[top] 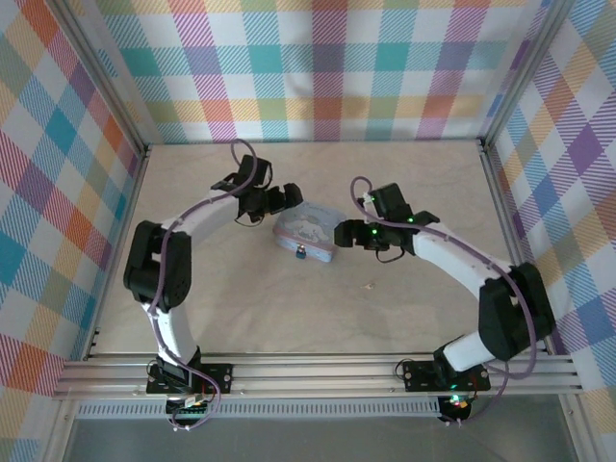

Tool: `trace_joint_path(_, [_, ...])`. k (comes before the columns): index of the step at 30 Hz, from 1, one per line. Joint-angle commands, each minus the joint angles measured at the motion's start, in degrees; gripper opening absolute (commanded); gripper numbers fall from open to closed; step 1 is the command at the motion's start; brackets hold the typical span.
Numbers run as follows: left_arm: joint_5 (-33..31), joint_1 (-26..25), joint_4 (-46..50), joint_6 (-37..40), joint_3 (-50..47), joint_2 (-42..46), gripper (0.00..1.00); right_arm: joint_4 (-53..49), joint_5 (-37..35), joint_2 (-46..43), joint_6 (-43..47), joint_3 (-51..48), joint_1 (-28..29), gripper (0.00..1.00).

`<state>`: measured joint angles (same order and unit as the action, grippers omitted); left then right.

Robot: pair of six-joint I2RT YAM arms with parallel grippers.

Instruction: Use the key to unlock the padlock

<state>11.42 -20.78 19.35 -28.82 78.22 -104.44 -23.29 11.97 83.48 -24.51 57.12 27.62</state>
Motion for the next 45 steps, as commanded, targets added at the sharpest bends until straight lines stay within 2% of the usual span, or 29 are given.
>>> trace_joint_path(1, [-1.5, 0.4, -0.6, 1.4, -4.4, 10.1, 1.0, -7.1, -1.6, -2.9, 0.6, -4.4, -1.4, 0.78])
trace_joint_path(7, [-1.0, -1.4, -2.9, -2.4, -15.6, 22.2, 1.0, -9.4, 4.6, -3.0, -0.1, -8.3, -5.9, 0.69])
trace_joint_path(10, [-0.8, -3.4, -8.5, -6.5, -22.6, 26.7, 1.0, -11.0, 5.6, -2.1, -0.4, -9.2, -6.6, 0.68])
trace_joint_path(17, [-1.9, -8.6, -16.7, -13.5, -33.6, 30.7, 1.0, -9.8, 6.8, -0.7, -2.8, -12.9, -7.1, 0.62])
trace_joint_path(32, [-2.9, -9.0, -14.5, -12.3, -32.8, 29.8, 1.0, -4.0, 7.8, 3.0, -5.4, -15.1, -7.2, 0.52])
trace_joint_path(45, [-3.4, -9.0, -13.1, -11.8, -32.1, 30.0, 1.0, -3.2, 8.1, 6.3, -5.4, -14.6, -7.2, 0.36])
